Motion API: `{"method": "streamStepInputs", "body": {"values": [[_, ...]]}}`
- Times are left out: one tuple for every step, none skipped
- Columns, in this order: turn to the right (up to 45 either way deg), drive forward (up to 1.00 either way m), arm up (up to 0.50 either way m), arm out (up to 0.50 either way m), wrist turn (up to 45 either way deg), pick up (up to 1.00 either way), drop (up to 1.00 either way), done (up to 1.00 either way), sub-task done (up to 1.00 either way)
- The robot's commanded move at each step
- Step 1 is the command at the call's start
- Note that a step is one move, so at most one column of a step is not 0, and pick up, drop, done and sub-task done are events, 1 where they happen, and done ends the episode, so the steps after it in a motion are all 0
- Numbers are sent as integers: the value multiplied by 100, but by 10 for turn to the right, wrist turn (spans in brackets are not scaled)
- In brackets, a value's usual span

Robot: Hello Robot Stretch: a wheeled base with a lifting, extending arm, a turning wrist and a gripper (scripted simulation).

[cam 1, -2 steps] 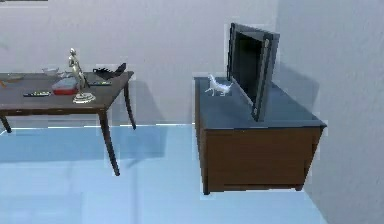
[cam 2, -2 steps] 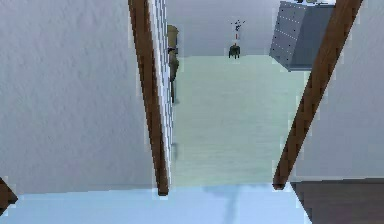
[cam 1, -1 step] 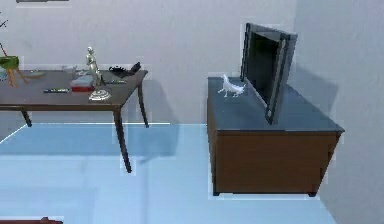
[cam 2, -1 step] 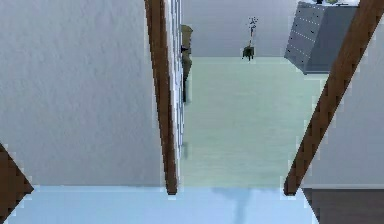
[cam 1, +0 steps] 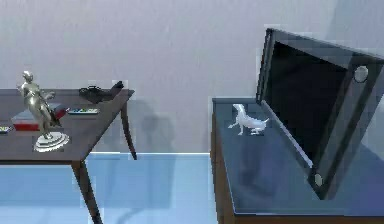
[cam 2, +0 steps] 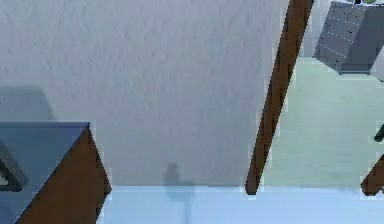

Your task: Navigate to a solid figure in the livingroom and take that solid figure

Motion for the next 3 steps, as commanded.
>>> {"method": "streamStepInputs", "body": {"values": [[-450, 0, 0, 0, 0, 0, 0, 0, 0], [-450, 0, 0, 0, 0, 0, 0, 0, 0], [-360, 0, 0, 0, 0, 0, 0, 0, 0]]}}
